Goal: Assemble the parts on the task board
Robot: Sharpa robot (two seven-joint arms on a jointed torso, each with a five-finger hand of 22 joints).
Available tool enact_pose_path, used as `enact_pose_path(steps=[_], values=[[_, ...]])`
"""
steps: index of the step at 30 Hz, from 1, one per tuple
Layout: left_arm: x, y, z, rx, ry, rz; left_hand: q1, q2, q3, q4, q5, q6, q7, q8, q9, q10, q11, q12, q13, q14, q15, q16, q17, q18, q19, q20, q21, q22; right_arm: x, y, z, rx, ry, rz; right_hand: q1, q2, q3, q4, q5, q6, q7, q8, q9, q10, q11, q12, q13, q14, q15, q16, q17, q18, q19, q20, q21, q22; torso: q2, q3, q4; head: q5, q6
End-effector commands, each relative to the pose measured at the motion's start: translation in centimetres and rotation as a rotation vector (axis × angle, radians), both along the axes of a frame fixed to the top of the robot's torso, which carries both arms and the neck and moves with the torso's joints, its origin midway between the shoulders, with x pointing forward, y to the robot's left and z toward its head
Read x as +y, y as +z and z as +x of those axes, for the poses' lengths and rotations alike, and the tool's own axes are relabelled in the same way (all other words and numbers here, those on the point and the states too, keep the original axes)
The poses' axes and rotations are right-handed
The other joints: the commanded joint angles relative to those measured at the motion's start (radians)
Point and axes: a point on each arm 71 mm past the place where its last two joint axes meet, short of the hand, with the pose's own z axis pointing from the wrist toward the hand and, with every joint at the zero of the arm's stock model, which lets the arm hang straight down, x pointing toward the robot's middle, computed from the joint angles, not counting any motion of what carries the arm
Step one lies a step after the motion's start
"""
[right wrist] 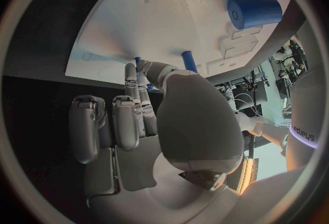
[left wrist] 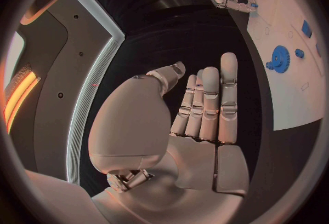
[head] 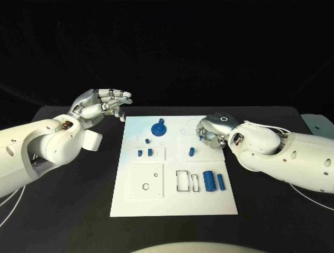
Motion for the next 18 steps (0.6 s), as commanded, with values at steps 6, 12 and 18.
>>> enact_pose_path(steps=[6,12,18], values=[[-0.1,0.0,0.0,0.004,-0.012,-0.006,0.008,0.003,-0.001,-0.006,-0.003,-0.008,0.003,-0.008,-0.001,-0.008,-0.001,0.006,-0.002,-0.004,0.002,0.004,-0.002,0.014,0.008,-0.003,-0.006,-0.002,0.0,1.0,-0.3,-0.055,0.012,0.035,-0.012,-0.001,-0.003,-0.005,-0.008,0.005,-0.002,0.006,0.006,0.007,0.001,-0.002,0.001,0.058,-0.006,0.007,0.009,-0.015,0.030,-0.007,0.005,0.114,0.000,-0.0002,0.0003,0.000,0.000],[-0.1,0.0,0.0,0.006,-0.013,-0.005,0.008,0.002,-0.002,-0.006,-0.003,-0.009,0.004,-0.009,-0.002,-0.009,0.000,0.006,-0.002,-0.005,0.002,0.004,-0.002,0.014,0.008,-0.002,-0.006,-0.003,0.2,2.3,-1.5,-0.067,0.034,0.078,-0.015,-0.001,-0.004,-0.005,-0.013,0.005,-0.003,0.007,0.007,0.008,0.001,-0.003,0.001,0.058,-0.006,0.008,0.010,-0.015,0.031,-0.008,0.006,0.116,0.000,0.0003,-0.0001,0.006,0.002],[0.0,0.0,0.1,0.005,-0.010,-0.005,0.008,0.003,-0.002,-0.007,-0.003,-0.009,0.004,-0.009,-0.002,-0.010,0.000,0.006,-0.002,-0.005,0.003,0.004,-0.002,0.014,0.008,-0.002,-0.007,-0.003,2.0,3.4,-3.3,-0.074,0.096,0.139,-0.017,-0.001,-0.004,-0.005,-0.016,0.006,-0.003,0.008,0.008,0.009,0.001,-0.003,0.002,0.058,-0.006,0.008,0.010,-0.016,0.031,-0.008,0.007,0.117,0.000,0.0012,-0.0030,0.017,0.006]])
